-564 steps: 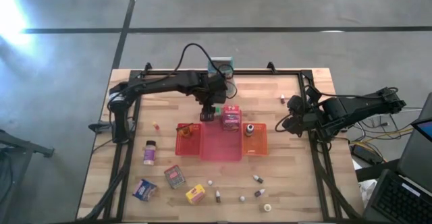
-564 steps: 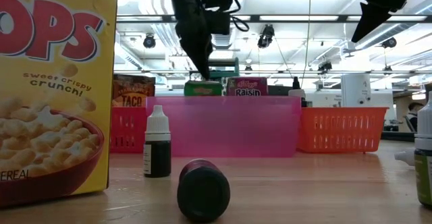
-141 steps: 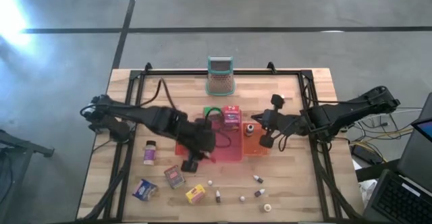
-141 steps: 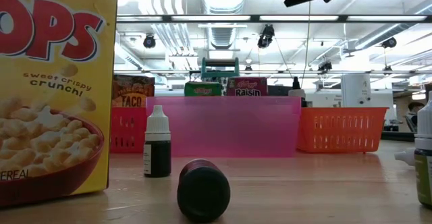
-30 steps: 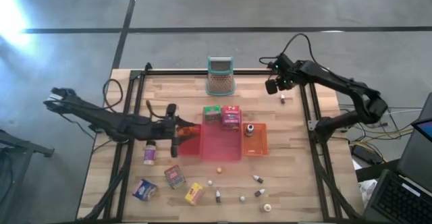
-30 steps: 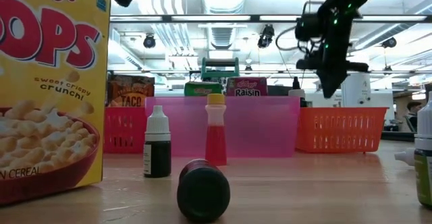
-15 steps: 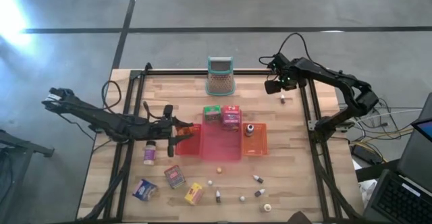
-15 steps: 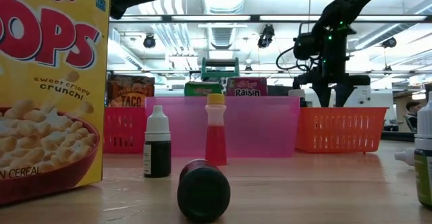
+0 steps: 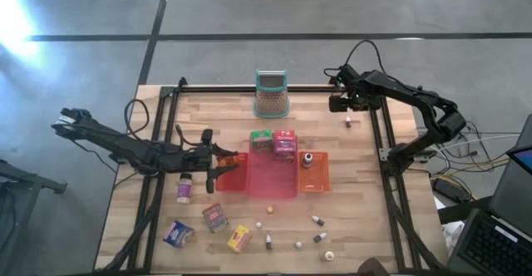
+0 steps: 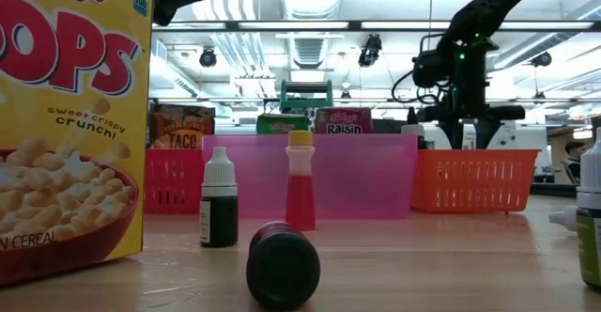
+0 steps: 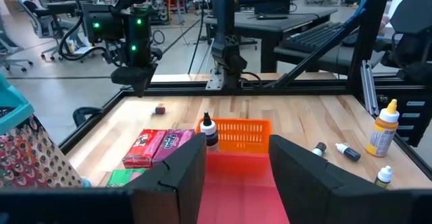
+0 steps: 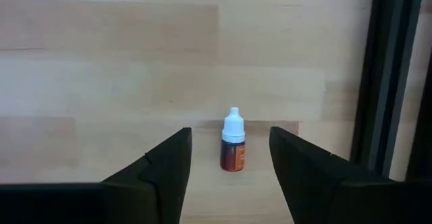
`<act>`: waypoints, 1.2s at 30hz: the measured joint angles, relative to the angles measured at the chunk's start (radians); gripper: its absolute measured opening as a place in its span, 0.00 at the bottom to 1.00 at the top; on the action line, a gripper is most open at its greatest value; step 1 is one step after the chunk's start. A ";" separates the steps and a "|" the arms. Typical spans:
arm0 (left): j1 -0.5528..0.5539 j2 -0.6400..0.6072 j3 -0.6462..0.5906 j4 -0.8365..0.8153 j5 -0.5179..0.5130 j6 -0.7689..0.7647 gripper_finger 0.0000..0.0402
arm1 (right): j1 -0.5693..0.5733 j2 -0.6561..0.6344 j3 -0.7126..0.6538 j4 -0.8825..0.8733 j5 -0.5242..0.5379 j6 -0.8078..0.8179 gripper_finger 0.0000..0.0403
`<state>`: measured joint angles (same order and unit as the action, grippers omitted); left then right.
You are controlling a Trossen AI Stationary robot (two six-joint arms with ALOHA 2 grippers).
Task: Pick & Place Kitchen Items
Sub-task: Put the small orange food coloring bottle into the orange bin
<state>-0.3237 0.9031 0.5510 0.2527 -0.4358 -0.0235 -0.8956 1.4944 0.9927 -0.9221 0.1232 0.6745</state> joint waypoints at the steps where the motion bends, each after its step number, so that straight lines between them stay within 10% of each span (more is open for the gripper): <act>1: 0.000 0.000 0.000 0.000 0.000 0.000 0.42 | -0.003 0.000 -0.003 0.002 0.003 0.004 0.46; 36: 0.000 0.001 0.000 -0.016 0.010 -0.026 0.42 | -0.010 0.185 -0.074 0.113 0.010 0.057 0.45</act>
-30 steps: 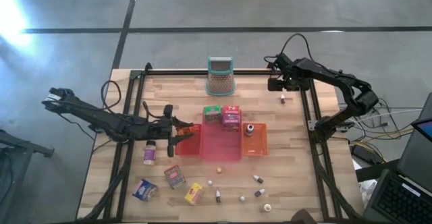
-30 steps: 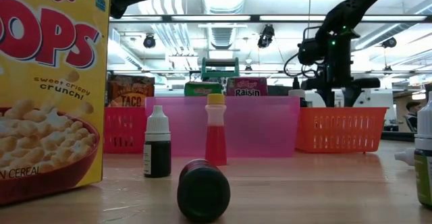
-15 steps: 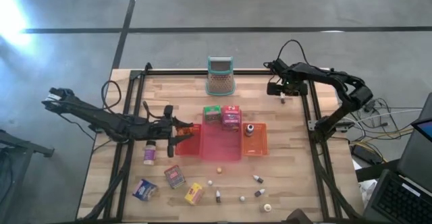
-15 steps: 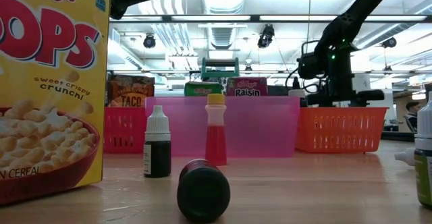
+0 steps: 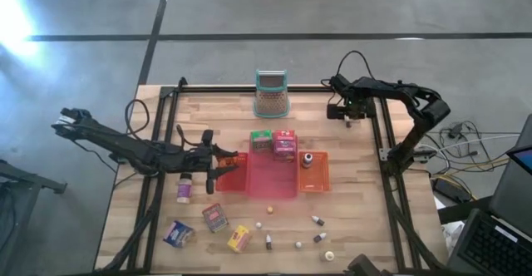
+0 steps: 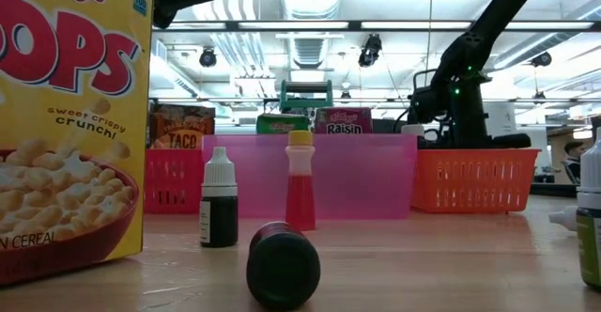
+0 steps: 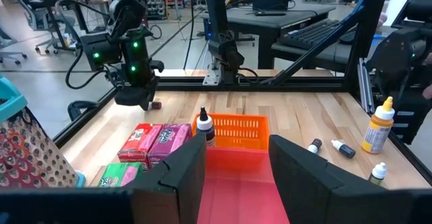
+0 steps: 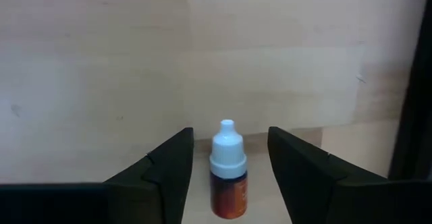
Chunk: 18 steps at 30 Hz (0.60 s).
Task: Pick & Place Kitchen Items
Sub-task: Put the small orange food coloring bottle into the orange bin
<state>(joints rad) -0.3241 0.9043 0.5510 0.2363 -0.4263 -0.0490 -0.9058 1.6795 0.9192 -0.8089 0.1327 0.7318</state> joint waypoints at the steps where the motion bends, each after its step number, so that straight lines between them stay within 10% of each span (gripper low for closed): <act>1: 0.000 0.000 0.000 0.000 0.000 0.000 0.42 | 0.000 0.000 0.000 -0.001 -0.003 -0.005 0.43; 18: 0.000 0.000 0.000 -0.007 0.002 -0.006 0.42 | 0.000 -0.001 -0.001 -0.006 -0.011 -0.044 0.19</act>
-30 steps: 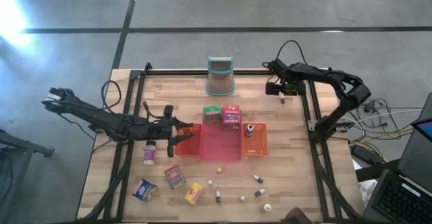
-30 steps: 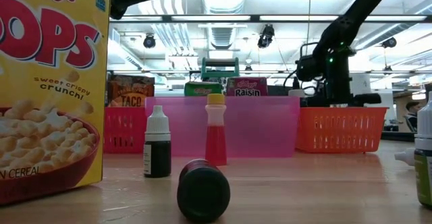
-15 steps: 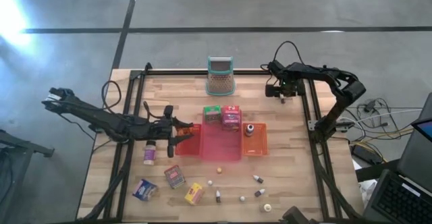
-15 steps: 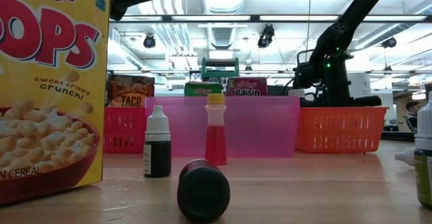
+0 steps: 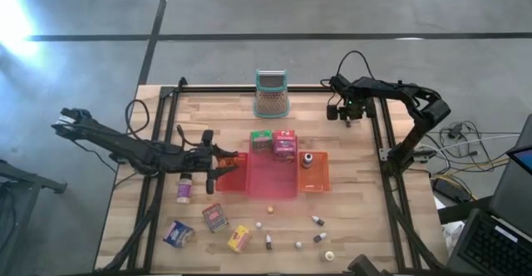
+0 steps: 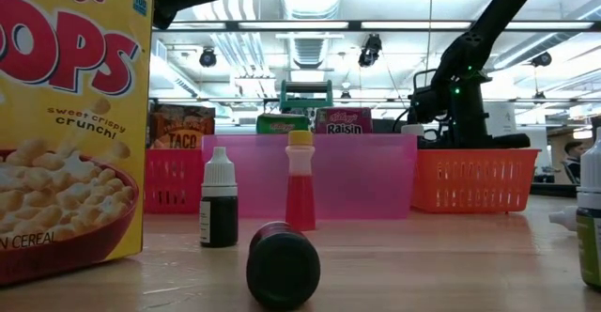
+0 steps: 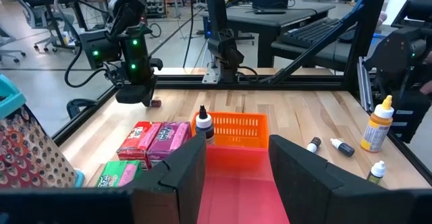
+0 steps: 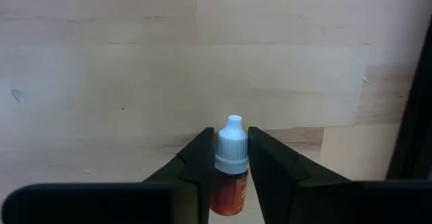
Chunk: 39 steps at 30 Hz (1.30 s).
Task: Pick & Place Kitchen Items
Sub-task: Put the small orange food coloring bottle into the orange bin
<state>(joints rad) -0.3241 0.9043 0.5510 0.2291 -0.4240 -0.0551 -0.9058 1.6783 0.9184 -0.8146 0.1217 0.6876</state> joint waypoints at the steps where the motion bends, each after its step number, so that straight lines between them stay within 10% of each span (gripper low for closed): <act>1: 0.000 0.000 0.000 0.000 0.000 0.000 0.42 | 0.000 0.000 0.000 0.000 0.000 0.000 0.17; 27: 0.000 0.000 0.000 -0.013 0.000 -0.006 0.42 | 0.003 -0.016 -0.001 -0.009 0.000 -0.057 0.12; 39: 0.000 0.006 0.000 -0.016 0.000 -0.006 0.42 | 0.075 -0.266 -0.001 -0.070 0.010 -0.108 0.16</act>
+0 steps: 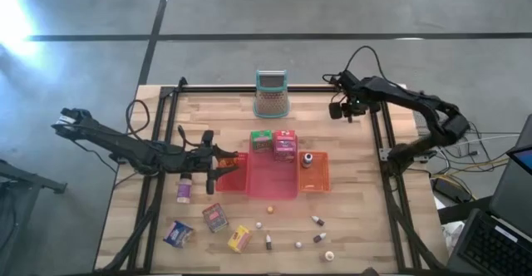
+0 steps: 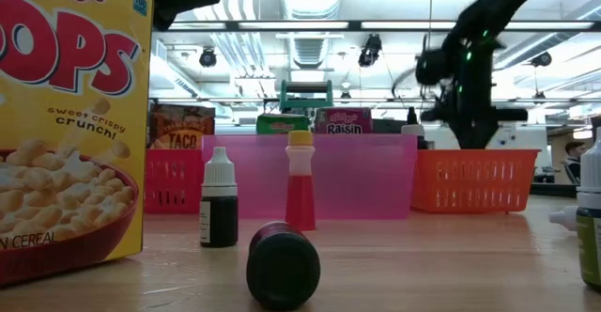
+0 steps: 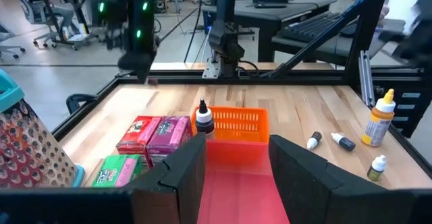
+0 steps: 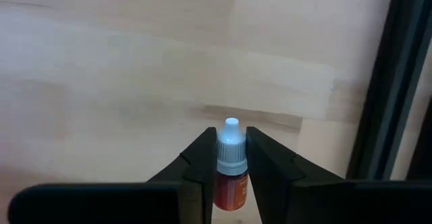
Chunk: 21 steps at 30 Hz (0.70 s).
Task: Pick & Place Kitchen Items
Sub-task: Put the small orange food coloring bottle into the orange bin
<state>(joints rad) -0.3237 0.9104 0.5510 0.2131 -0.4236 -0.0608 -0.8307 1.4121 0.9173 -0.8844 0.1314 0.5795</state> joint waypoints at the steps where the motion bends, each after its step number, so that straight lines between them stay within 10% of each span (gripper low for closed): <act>1: 0.000 0.005 0.000 0.001 0.000 0.000 0.42 | 0.018 -0.032 0.000 -0.002 0.000 -0.004 0.15; 21: 0.003 0.130 0.000 0.205 0.000 0.039 0.42 | 0.777 -0.534 -0.004 0.345 0.243 0.022 0.14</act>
<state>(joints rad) -0.3209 1.0409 0.5507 0.4182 -0.4236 -0.0215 -0.0532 0.8785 0.9131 -0.5392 0.3743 0.6010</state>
